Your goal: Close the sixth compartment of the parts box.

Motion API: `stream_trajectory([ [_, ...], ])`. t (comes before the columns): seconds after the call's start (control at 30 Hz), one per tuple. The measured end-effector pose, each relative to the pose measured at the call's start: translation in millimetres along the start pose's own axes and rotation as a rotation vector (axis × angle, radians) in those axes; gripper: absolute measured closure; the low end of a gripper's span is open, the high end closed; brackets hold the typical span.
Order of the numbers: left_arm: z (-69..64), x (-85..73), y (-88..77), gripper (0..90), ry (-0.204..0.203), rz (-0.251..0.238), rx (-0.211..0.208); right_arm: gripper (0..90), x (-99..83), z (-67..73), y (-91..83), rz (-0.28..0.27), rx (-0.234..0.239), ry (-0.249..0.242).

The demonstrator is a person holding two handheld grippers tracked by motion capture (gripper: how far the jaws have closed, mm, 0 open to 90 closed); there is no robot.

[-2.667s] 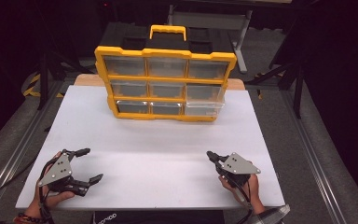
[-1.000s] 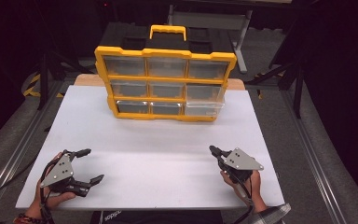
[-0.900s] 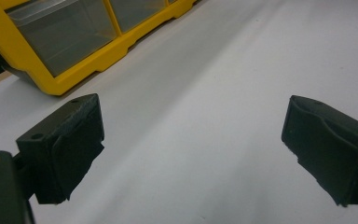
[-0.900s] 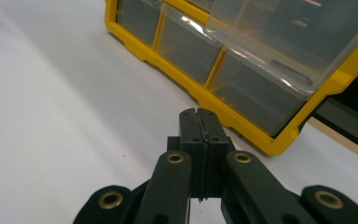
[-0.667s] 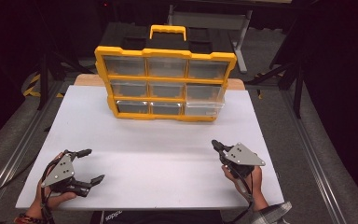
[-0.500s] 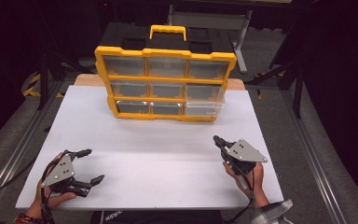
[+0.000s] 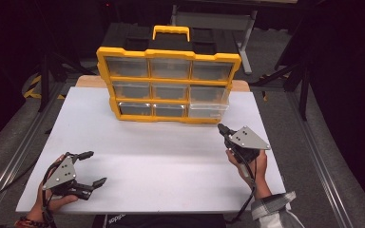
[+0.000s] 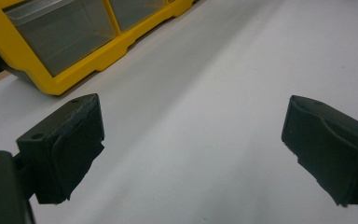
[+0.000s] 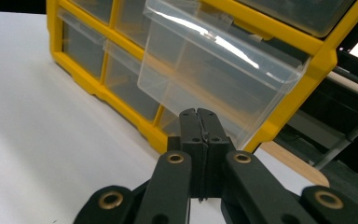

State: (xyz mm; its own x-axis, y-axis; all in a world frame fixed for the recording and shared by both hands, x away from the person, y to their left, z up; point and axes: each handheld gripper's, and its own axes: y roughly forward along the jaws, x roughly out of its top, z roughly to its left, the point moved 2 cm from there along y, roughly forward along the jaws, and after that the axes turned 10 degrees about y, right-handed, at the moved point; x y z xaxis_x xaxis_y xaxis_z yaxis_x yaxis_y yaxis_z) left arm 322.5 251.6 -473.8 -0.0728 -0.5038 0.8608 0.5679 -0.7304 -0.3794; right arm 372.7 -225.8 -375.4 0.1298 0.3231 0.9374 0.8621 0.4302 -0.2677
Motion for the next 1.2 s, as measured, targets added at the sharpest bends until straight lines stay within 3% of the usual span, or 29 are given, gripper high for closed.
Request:
stream_trajectory([
  [0.47, -0.2, 0.6, -0.8, 6.8, -0.002, -0.006, 0.003, 90.0, 18.0, -6.6, 20.9, 0.0, -0.016, 0.044],
  [0.67, -0.3, 0.7, -0.8, 6.7, -0.001, -0.007, 0.002, 90.0, 20.9, -3.7, 28.1, 0.029, -0.067, -0.012],
  [1.2, 0.2, 0.3, 0.3, 6.8, 0.004, -0.007, 0.002, 90.0, 27.3, -4.1, 45.1, 0.041, -0.084, -0.011],
])
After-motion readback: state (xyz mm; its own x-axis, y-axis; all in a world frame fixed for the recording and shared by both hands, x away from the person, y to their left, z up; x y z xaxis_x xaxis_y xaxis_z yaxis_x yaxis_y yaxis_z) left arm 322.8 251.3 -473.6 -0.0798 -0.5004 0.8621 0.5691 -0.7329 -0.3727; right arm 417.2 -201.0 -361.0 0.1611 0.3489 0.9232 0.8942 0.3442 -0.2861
